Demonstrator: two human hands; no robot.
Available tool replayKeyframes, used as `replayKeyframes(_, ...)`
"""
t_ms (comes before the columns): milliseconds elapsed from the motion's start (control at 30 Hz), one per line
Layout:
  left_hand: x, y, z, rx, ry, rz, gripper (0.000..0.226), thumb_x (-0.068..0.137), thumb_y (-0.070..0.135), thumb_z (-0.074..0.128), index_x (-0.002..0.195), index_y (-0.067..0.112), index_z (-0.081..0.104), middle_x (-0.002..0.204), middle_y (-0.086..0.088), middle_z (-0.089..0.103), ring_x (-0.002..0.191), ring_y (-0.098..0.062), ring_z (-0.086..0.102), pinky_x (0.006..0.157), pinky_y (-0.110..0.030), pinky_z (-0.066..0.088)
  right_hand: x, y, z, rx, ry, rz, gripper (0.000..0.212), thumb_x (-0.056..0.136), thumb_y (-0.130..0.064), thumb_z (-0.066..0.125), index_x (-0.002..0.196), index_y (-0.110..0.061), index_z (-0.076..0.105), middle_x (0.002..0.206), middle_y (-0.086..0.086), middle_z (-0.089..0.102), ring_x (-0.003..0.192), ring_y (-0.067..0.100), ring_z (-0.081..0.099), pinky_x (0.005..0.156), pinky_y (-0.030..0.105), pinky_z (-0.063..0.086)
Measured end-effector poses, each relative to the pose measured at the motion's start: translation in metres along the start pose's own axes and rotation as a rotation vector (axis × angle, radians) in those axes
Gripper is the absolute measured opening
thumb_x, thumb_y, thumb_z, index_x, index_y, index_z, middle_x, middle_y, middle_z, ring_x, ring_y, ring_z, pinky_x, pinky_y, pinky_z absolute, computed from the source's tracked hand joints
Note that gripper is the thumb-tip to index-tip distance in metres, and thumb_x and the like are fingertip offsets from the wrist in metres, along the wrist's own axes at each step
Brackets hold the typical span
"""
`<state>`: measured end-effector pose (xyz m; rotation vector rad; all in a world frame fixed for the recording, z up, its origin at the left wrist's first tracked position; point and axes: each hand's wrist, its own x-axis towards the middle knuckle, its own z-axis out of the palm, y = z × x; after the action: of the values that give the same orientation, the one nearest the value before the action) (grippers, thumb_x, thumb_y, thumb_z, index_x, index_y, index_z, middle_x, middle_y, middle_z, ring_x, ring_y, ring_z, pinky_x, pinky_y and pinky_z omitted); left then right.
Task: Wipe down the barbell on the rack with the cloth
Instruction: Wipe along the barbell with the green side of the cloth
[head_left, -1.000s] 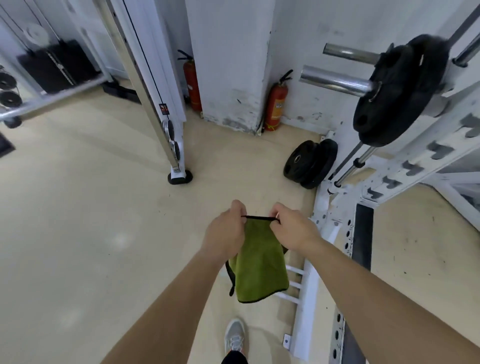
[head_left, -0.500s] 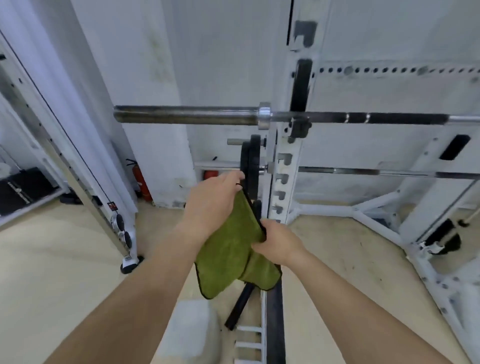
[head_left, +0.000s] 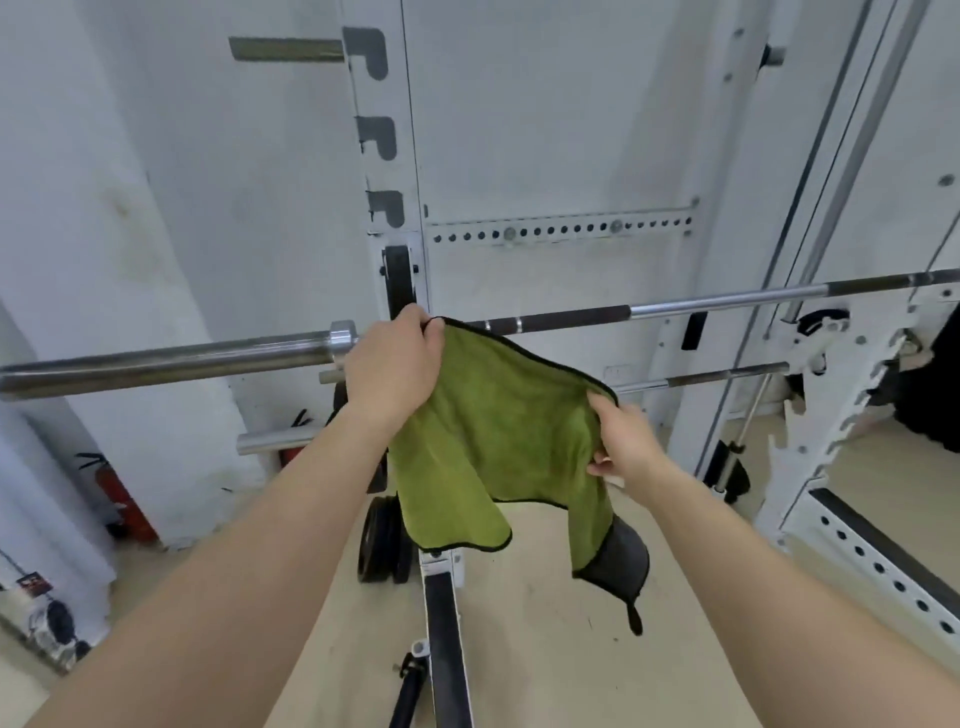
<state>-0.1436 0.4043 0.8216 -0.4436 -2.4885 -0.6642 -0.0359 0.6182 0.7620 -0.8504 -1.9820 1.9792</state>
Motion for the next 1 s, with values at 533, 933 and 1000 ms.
replayKeyframes(533, 0.134, 0.047, 0.039, -0.018, 0.379, 0.064, 0.018, 0.083, 0.006, 0.047, 0.1, 0.013, 0.048, 0.095, -0.005, 0.053, 0.07, -0.027, 0.049, 0.058, -0.038, 0.04, 0.135, -0.174, -0.013, -0.053, 0.05, -0.628, 0.018, 0.079, -0.018, 0.071, 0.065, -0.021, 0.06, 0.059, -0.004, 0.054, 0.06, 0.016, 0.05, 0.06, 0.03, 0.041)
replayKeyframes(933, 0.119, 0.014, 0.183, 0.495, -0.08, 0.141, 0.059, 0.1, 0.054, 0.019, 0.099, 0.021, 0.068, 0.102, 0.0, 0.062, 0.098, -0.024, 0.054, 0.086, -0.042, 0.041, 0.246, -0.076, 0.036, -1.408, -0.211, -1.025, 0.091, 0.065, -0.083, 0.05, 0.137, -0.028, 0.045, 0.125, 0.002, 0.061, 0.116, 0.032, 0.054, 0.09, 0.046, 0.046)
replayKeyframes(1000, 0.117, 0.006, 0.179, 0.541, -0.083, 0.213, 0.058, 0.101, 0.051, 0.016, 0.1, 0.021, 0.065, 0.096, 0.002, 0.064, 0.093, -0.022, 0.057, 0.086, -0.04, 0.041, 0.252, -0.074, 0.047, -1.456, -0.166, -1.13, 0.079, 0.067, -0.076, 0.057, 0.127, -0.025, 0.049, 0.114, 0.003, 0.062, 0.106, 0.031, 0.058, 0.084, 0.043, 0.045)
